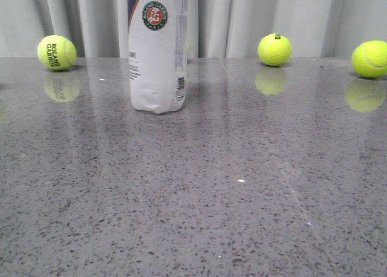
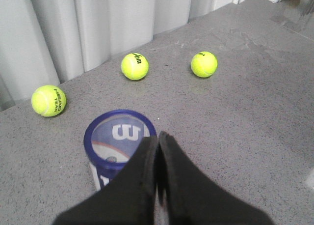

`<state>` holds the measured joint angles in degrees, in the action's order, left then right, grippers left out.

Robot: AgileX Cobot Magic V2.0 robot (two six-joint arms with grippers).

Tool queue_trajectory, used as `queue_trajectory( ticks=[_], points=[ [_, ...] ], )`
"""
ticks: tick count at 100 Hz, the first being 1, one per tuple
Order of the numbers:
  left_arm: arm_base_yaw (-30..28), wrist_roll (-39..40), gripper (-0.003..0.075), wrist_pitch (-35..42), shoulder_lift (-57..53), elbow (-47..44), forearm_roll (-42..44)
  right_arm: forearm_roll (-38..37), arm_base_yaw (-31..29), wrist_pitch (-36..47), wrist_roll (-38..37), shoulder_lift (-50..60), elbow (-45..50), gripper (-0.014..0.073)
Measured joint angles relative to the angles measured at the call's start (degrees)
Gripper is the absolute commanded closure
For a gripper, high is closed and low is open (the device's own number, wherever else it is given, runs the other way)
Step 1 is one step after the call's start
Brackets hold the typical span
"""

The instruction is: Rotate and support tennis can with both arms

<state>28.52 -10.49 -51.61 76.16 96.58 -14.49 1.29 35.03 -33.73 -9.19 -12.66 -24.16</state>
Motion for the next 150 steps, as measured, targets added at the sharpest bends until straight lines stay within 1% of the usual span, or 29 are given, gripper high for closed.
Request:
queue_trajectory(
  ticks=[15,33,47,75,101,120,128,139,150],
  points=[
    [0.0,0.0,0.074,6.6,-6.1,-10.8,0.0,0.0,0.0,0.0,0.0,0.0,0.0,0.0652],
    [0.0,0.0,0.074,11.7,-11.4,-22.9,0.0,0.0,0.0,0.0,0.0,0.0,0.0,0.0652],
    [0.0,0.0,0.074,14.5,-15.4,-29.8,0.0,0.0,0.0,0.0,0.0,0.0,0.0,0.0652],
    [0.0,0.1,0.074,22.9,-21.9,-42.1,0.0,0.0,0.0,0.0,0.0,0.0,0.0,0.0652],
    [0.0,0.1,0.074,37.4,-30.6,-55.8,0.8,0.0,0.0,0.0,0.0,0.0,0.0,0.0652],
    [0.0,0.1,0.074,51.0,-34.6,-65.7,0.6,0.0,0.0,0.0,0.0,0.0,0.0,0.0652],
    [0.0,0.1,0.074,55.3,-36.7,-69.7,0.4,0.0,0.0,0.0,0.0,0.0,0.0,0.0652],
    [-1.7,0.1,0.074,58.7,-41.0,-74.7,0.4,0.0,0.0,0.0,0.0,0.0,0.0,0.0652],
    [-6.5,0.1,0.074,59.6,-45.6,-79.1,1.5,0.0,0.0,0.0,0.0,0.0,0.0,0.0652]
  ],
)
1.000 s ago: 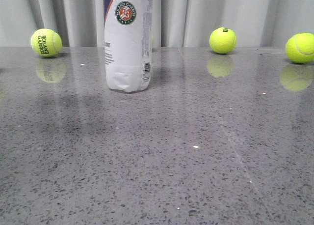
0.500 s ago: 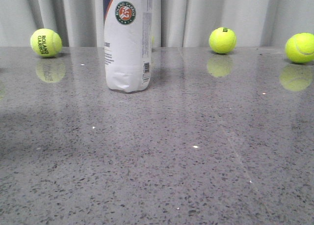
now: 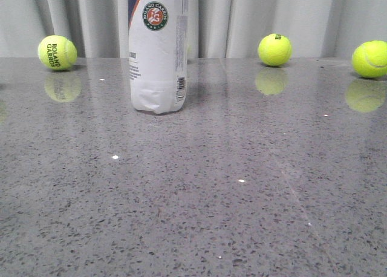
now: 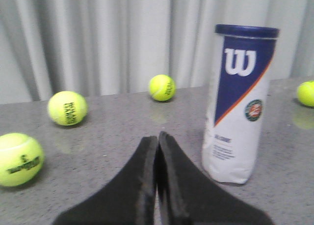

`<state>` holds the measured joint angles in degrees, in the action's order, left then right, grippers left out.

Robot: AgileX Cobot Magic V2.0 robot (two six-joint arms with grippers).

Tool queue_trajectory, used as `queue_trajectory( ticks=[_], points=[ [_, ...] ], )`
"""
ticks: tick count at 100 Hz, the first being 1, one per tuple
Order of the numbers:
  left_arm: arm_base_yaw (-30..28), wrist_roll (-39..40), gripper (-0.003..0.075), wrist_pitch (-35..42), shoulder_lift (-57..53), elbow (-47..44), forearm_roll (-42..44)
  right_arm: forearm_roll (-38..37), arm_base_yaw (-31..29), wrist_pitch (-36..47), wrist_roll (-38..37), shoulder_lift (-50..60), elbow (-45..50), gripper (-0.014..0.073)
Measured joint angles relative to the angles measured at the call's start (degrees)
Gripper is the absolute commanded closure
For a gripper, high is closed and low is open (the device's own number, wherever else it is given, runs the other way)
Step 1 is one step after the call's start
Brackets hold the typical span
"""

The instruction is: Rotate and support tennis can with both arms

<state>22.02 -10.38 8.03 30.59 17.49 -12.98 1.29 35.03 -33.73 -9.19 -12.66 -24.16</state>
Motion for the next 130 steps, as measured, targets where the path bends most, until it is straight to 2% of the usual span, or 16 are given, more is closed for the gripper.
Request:
queue_trajectory(
  ticks=[32,45,58,87,130],
  points=[
    [-16.7,0.0,0.074,-0.4,-17.9,-12.9,2.8,0.0,0.0,0.0,0.0,0.0,0.0,0.0652],
    [-22.0,0.0,0.074,-2.6,-25.0,-17.3,3.7,0.0,0.0,0.0,0.0,0.0,0.0,0.0652],
    [-25.7,0.6,0.074,-4.3,-30.1,-17.5,4.4,0.0,0.0,0.0,0.0,0.0,0.0,0.0652],
    [-28.0,2.8,0.074,-13.7,-30.8,-17.5,7.2,0.0,0.0,0.0,0.0,0.0,0.1,0.0652],
    [-28.0,2.9,0.074,-14.4,-30.8,-17.5,7.7,0.0,0.0,0.0,0.0,0.0,0.1,0.0652]
  ],
)
